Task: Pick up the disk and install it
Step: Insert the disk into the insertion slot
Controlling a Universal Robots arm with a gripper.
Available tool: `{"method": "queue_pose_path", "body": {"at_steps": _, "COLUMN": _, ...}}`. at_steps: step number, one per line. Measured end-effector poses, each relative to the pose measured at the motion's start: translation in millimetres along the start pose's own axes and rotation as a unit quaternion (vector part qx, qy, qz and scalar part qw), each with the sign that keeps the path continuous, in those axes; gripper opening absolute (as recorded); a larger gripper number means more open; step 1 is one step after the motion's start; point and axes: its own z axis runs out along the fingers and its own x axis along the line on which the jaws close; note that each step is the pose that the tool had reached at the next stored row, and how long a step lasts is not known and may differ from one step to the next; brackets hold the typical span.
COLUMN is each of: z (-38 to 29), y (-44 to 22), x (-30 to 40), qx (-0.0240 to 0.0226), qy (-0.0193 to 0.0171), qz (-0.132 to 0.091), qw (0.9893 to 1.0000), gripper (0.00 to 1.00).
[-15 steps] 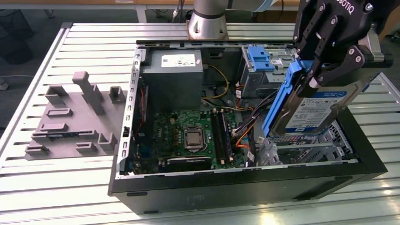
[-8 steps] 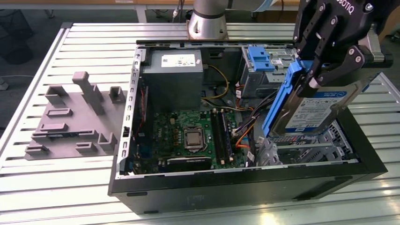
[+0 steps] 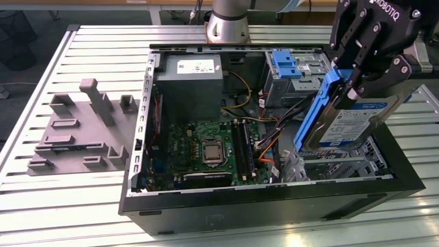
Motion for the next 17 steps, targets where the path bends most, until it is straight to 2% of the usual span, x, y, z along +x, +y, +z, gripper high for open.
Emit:
{"method": "queue_pose_path", "body": {"at_steps": 9, "z": 4.6, "y": -9.5, "x": -0.2, "qx": 0.0, "qy": 0.0, "qz": 0.0, "qw": 1.0, "gripper": 0.37}}
{"method": "queue_pose_path", "body": {"at_steps": 17, "z": 9.8, "y": -12.5, "x": 0.9, "qx": -0.0001, "qy": 0.0, "qz": 0.002, "qw": 1.0, "gripper": 0.37}}
